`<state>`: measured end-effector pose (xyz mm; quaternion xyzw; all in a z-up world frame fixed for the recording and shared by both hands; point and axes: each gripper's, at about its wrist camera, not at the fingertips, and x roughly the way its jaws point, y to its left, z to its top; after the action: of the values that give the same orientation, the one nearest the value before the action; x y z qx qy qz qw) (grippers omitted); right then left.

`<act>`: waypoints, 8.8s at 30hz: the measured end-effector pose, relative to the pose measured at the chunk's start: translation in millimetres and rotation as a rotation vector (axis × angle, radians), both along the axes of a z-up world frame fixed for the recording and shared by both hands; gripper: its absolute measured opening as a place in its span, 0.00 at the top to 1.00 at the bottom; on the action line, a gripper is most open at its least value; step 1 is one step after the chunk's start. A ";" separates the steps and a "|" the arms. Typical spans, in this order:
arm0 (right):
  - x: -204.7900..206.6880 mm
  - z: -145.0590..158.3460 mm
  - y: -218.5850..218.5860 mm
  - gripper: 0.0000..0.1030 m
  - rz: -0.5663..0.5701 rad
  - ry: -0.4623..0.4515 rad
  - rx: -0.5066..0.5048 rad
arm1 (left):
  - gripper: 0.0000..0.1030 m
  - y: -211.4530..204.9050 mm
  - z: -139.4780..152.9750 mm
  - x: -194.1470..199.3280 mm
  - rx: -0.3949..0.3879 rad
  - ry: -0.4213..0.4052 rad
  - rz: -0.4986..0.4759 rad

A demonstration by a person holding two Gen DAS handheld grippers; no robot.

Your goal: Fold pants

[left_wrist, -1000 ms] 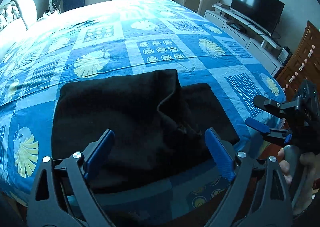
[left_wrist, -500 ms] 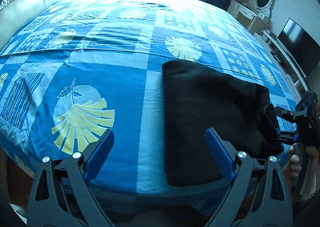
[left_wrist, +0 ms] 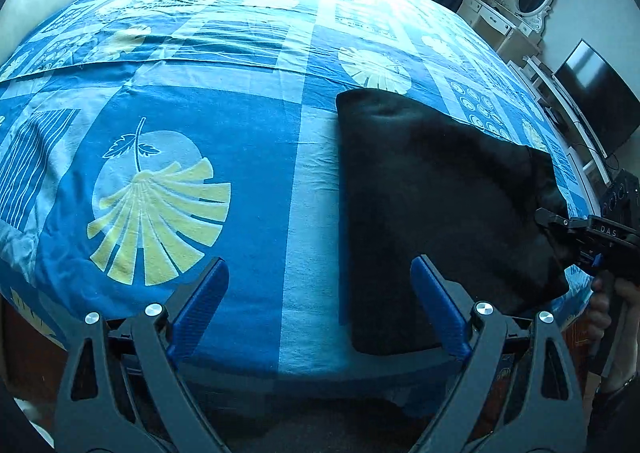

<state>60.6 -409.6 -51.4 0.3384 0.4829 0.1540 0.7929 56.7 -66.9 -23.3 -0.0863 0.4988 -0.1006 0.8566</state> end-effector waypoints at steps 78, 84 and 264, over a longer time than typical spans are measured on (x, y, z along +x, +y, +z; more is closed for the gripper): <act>-51.5 -38.7 -40.1 0.48 -0.111 -0.035 0.057 | 0.67 -57.5 -30.0 23.5 -0.216 0.092 -0.177; -29.9 -44.4 -0.8 0.49 -0.014 -0.031 0.069 | 0.67 -9.3 -21.4 20.5 -0.172 0.071 -0.090; 47.6 -51.8 89.9 0.60 0.067 0.001 0.175 | 0.67 116.4 -12.9 51.7 -0.208 0.080 -0.049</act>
<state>108.2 -319.7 -103.2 0.3900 0.4789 0.2219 0.7545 108.4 49.6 -36.3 -0.1663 0.5214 -0.1693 0.8196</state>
